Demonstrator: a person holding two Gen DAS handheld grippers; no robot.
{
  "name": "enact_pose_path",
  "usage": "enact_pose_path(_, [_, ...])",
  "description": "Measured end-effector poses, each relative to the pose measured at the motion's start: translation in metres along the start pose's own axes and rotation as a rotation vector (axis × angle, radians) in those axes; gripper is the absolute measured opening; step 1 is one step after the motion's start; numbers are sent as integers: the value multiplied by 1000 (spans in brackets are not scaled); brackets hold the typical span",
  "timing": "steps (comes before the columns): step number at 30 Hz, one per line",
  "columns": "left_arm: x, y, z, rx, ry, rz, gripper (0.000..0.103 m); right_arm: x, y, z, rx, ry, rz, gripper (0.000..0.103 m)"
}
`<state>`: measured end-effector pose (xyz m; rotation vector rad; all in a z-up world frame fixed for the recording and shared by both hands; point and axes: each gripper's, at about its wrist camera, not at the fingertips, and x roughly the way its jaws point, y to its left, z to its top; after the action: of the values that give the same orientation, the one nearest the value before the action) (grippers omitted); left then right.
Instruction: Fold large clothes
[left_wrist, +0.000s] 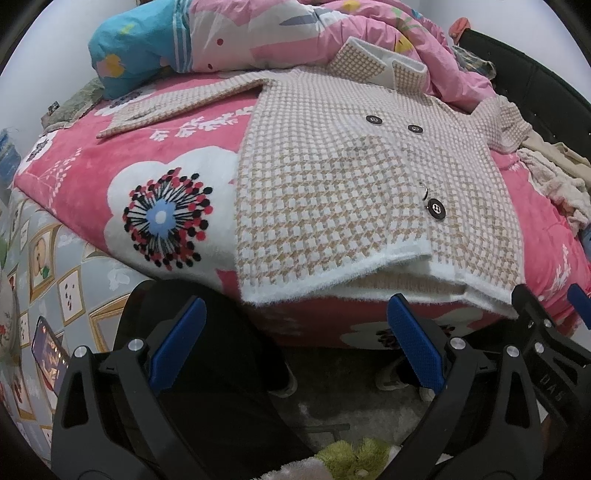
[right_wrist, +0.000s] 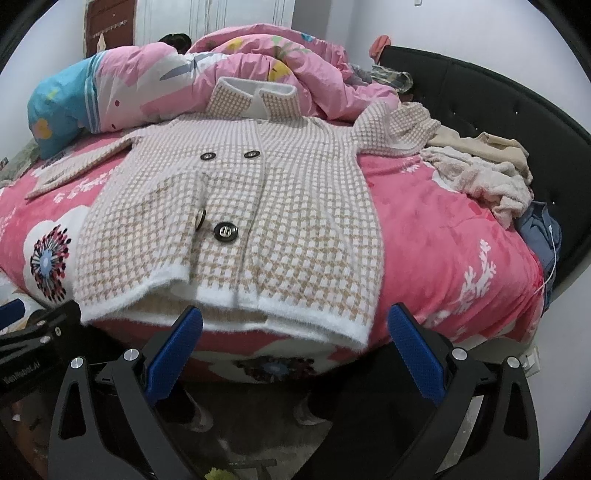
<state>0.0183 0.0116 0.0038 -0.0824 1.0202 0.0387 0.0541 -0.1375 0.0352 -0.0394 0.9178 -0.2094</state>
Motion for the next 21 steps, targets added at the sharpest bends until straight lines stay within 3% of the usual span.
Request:
enact_pose_path(14, [31, 1, 44, -18, -20, 40, 95, 37, 12, 40, -22, 3, 35, 98])
enact_pose_path(19, [48, 13, 67, -44, -59, 75, 95, 66, 19, 61, -43, 17, 98, 98])
enact_pose_path(21, [55, 24, 79, -71, -83, 49, 95, 79, 23, 69, -64, 19, 113, 98])
